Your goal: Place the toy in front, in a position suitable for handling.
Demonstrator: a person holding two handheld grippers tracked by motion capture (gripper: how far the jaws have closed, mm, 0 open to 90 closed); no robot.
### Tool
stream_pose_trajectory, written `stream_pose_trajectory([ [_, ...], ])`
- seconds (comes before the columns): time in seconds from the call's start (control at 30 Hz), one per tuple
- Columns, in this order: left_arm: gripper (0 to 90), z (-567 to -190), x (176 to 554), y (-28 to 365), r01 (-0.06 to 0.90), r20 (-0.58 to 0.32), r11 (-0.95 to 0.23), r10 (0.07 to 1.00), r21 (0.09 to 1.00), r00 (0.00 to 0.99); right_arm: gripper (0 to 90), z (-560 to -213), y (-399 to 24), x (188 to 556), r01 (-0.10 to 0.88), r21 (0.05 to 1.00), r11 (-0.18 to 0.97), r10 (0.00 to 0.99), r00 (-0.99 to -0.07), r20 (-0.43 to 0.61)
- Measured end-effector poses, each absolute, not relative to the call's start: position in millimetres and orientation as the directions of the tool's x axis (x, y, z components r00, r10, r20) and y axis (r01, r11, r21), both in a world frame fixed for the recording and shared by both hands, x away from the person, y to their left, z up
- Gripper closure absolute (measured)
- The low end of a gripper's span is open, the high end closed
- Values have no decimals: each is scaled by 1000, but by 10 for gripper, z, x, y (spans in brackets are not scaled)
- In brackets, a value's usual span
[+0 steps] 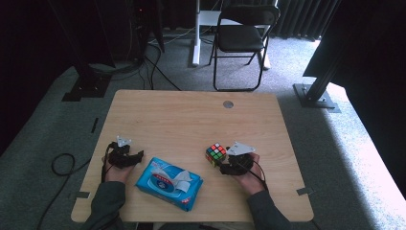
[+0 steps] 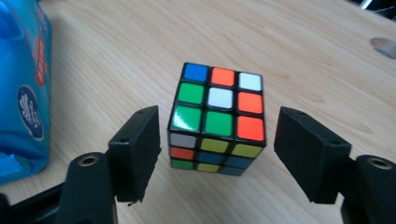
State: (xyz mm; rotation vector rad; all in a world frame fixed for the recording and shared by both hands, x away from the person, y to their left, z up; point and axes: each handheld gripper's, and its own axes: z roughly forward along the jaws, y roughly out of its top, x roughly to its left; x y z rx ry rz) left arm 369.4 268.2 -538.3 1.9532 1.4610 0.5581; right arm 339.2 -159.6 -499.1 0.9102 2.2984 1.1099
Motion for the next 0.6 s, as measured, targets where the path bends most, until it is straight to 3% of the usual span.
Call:
stream_pose_trajectory([
  [0.4, 353, -5173, 3537, 2605, 624, 5, -216, 947, 751, 322, 416, -4939, -1645, 3320, 370, 831, 415, 717, -695, -49],
  [0.6, 353, -5133, 3492, 2597, 620, 18, -223, 948, 752, 319, 417, -4921, -1639, 3313, 367, 839, 401, 718, -694, -40],
])
